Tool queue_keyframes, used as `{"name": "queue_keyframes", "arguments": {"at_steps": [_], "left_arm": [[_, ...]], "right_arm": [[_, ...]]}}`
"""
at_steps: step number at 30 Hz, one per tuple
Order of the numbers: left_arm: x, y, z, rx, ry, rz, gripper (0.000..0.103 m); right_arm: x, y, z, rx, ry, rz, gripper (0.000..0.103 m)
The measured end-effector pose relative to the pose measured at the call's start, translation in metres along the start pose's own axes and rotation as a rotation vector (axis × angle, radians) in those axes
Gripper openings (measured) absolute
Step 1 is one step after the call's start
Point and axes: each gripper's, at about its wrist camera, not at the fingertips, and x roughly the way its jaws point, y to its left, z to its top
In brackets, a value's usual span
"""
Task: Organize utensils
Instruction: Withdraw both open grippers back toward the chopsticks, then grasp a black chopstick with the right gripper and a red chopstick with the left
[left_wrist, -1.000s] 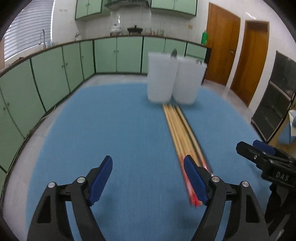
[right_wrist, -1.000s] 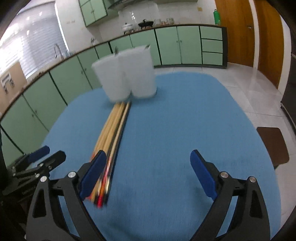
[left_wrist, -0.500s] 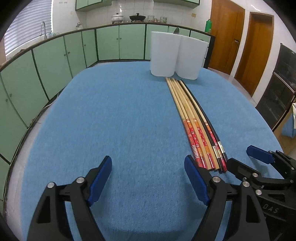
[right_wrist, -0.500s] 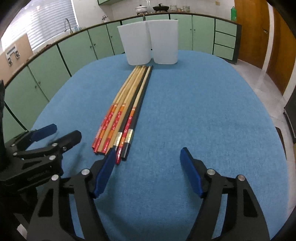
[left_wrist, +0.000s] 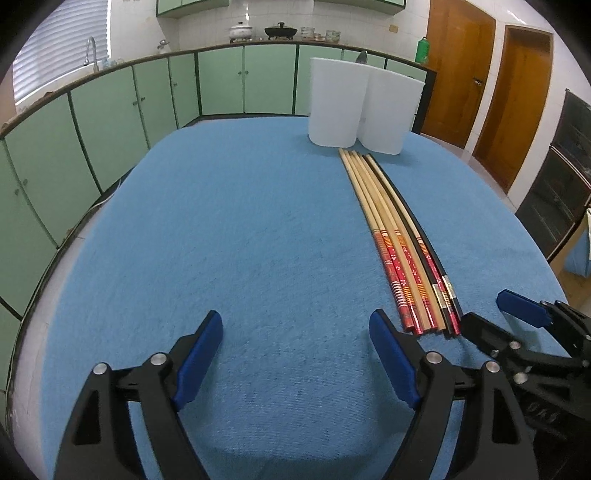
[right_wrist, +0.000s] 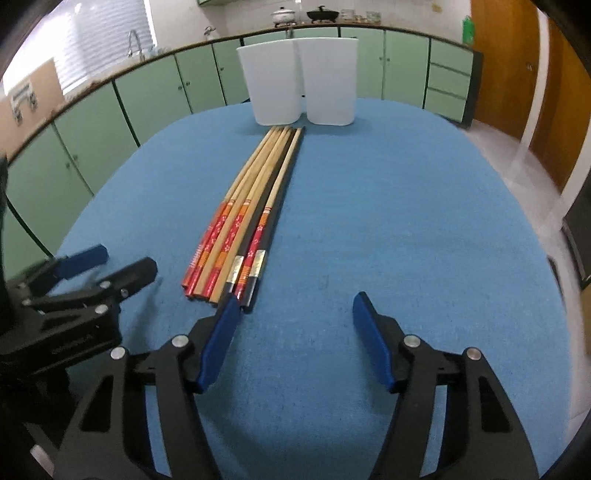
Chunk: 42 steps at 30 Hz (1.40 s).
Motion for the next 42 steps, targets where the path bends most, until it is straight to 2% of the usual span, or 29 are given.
{"name": "queue_keyframes", "arguments": {"at_steps": [6, 8, 11, 13, 15, 18, 28, 34, 42], "left_arm": [[0.000, 0.002, -0.001, -0.003, 0.004, 0.001, 0.081], [0.000, 0.002, -0.001, 0.000, 0.007, 0.003, 0.081], [0.000, 0.001, 0.000, 0.007, 0.007, 0.009, 0.082], [0.000, 0.002, 0.000, 0.005, 0.005, 0.010, 0.082], [0.000, 0.003, -0.001, 0.002, 0.004, 0.011, 0.082], [0.002, 0.000, 0.000, 0.009, 0.008, 0.011, 0.082], [-0.001, -0.024, 0.000, 0.062, 0.002, -0.056, 0.082], [0.007, -0.034, 0.003, 0.080, 0.026, -0.028, 0.084], [0.006, -0.018, -0.002, 0.044, 0.032, 0.012, 0.085]], "right_arm": [[-0.001, -0.010, 0.002, 0.031, 0.000, -0.064, 0.060], [-0.002, -0.011, 0.002, 0.038, -0.003, -0.054, 0.060], [-0.003, -0.009, 0.000, 0.042, -0.003, 0.010, 0.055], [-0.001, -0.004, 0.001, 0.028, -0.006, 0.019, 0.046], [0.001, 0.001, 0.002, 0.010, -0.004, 0.036, 0.026], [0.001, 0.003, 0.002, 0.014, 0.001, 0.052, 0.006], [-0.005, -0.016, -0.001, 0.044, -0.007, 0.021, 0.006], [-0.004, -0.019, -0.002, 0.056, -0.011, 0.030, 0.006], [-0.003, -0.019, -0.002, 0.060, -0.011, 0.035, 0.006]]}}
